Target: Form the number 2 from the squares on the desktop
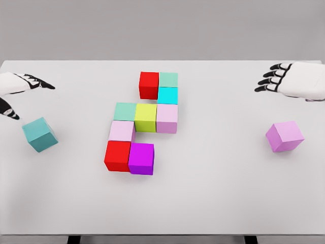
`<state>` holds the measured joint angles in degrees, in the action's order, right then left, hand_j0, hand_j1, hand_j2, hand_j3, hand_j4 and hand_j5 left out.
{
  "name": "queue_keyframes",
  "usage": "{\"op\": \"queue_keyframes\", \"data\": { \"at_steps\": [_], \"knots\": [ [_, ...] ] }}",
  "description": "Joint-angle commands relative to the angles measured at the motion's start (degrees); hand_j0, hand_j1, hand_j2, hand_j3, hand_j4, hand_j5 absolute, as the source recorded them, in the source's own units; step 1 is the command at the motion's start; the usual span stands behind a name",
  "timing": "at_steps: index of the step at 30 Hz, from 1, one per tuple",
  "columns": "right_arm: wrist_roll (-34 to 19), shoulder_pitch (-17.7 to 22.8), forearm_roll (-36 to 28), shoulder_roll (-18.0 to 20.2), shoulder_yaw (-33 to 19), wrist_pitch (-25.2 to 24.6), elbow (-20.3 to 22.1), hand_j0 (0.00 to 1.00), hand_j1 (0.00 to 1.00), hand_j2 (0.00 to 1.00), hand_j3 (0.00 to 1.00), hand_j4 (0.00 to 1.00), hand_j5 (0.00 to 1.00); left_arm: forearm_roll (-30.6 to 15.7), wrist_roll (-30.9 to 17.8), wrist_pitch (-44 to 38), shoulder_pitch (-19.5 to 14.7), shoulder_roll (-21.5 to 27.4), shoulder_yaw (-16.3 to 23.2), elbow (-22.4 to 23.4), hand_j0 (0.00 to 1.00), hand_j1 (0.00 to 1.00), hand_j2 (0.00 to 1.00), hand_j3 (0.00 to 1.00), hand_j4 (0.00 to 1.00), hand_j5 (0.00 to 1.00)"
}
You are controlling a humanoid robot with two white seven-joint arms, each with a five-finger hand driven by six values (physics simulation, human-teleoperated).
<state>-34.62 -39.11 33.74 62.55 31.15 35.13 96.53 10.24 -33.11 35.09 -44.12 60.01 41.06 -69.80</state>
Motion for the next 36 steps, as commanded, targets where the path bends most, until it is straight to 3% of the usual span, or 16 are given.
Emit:
{"op": "queue_keyframes", "data": {
  "at_steps": [1, 5, 7, 11, 14, 22, 30, 36],
  "knots": [
    [0.2, 0.0, -0.2, -0.2, 0.1, -0.1, 0.2, 1.00, 1.00, 1.00, 1.00, 1.00, 1.00, -0.6, 0.3, -0.1, 0.0, 1.3, 0.4, -0.7, 1.00, 1.00, 1.00, 1.00, 1.00, 1.00],
    [0.3, -0.3, -2.4, -0.2, 0.1, -0.1, 0.1, 1.00, 1.00, 1.00, 1.00, 1.00, 1.00, -0.2, -0.3, -0.1, -0.1, 1.8, 1.2, -3.5, 1.00, 1.00, 1.00, 1.00, 1.00, 1.00],
    [0.3, -0.3, -3.1, 0.0, 0.1, -0.1, 0.1, 1.00, 1.00, 1.00, 1.00, 1.00, 1.00, 1.2, -1.1, -0.1, -0.1, 5.5, 3.6, -6.8, 1.00, 1.00, 1.00, 1.00, 1.00, 1.00],
    [0.3, 0.0, -3.2, 0.8, 0.1, -0.1, -0.1, 1.00, 1.00, 1.00, 1.00, 1.00, 1.00, 3.1, -1.9, -0.1, 0.2, 5.0, 6.8, -7.6, 1.00, 1.00, 1.00, 1.00, 1.00, 1.00],
    [0.3, 0.3, -4.8, 4.9, 1.6, -0.1, -0.1, 1.00, 1.00, 1.00, 1.00, 1.00, 1.00, 3.1, -1.9, -0.1, 0.5, 5.0, 7.3, -7.6, 1.00, 1.00, 1.00, 1.00, 1.00, 1.00],
    [-0.3, 2.1, -4.6, 9.2, 6.4, -0.1, 0.3, 1.00, 1.00, 1.00, 1.00, 1.00, 1.00, 5.4, -1.9, -0.1, 1.7, 3.4, 7.8, -7.5, 1.00, 1.00, 1.00, 1.00, 1.00, 1.00],
    [-0.2, 5.5, -4.6, 8.0, 7.1, -0.1, 0.5, 1.00, 1.00, 1.00, 1.00, 1.00, 1.00, 7.9, -1.9, -0.1, 2.2, 2.2, 7.9, -7.5, 1.00, 1.00, 1.00, 1.00, 1.00, 1.00],
    [-0.3, 5.7, -7.1, 6.0, 8.0, -0.1, 0.1, 1.00, 1.00, 1.00, 1.00, 1.00, 1.00, 8.0, -1.9, -0.1, 2.5, 2.4, 8.2, -7.5, 0.91, 0.91, 0.91, 0.91, 0.91, 0.91]
  ]
}}
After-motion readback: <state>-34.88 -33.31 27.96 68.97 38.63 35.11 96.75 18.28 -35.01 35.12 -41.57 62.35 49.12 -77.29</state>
